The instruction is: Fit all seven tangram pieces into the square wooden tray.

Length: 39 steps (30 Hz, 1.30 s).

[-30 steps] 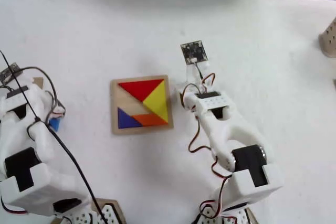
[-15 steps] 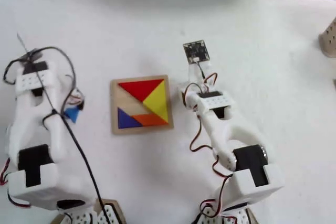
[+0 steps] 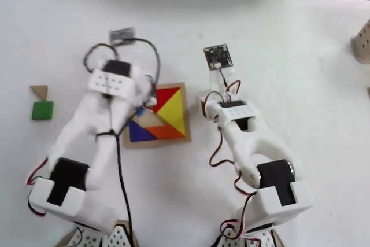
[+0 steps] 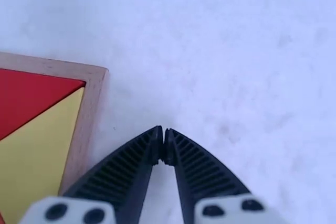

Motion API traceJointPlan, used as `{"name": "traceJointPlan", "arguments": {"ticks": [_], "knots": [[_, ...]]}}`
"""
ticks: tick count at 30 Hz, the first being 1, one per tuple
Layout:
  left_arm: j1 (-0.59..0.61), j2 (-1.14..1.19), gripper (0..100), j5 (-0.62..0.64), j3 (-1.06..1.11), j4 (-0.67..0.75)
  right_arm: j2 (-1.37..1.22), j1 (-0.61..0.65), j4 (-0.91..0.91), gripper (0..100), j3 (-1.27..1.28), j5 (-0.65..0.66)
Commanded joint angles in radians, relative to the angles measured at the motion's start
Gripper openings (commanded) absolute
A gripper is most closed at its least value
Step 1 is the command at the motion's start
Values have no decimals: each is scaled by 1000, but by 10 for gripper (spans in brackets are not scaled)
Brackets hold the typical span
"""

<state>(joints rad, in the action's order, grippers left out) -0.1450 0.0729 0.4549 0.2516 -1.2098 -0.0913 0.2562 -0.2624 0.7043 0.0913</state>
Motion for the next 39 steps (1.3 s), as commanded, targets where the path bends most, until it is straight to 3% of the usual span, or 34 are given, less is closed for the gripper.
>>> {"name": "traceJointPlan", "arguments": {"ticks": [1,14,25,33,39], "knots": [[-90,-41,91,14,89,164,8,-12,1,21,-51,17],[-229,-41,94,6,344,474,10,-12,1,21,-51,17],[-229,-42,99,-115,282,351,10,-12,1,21,-51,17],[-206,-56,299,-109,264,259,10,-10,-2,21,-51,17],[-114,-176,269,-117,295,245,10,-8,-2,21,-51,17]]}}
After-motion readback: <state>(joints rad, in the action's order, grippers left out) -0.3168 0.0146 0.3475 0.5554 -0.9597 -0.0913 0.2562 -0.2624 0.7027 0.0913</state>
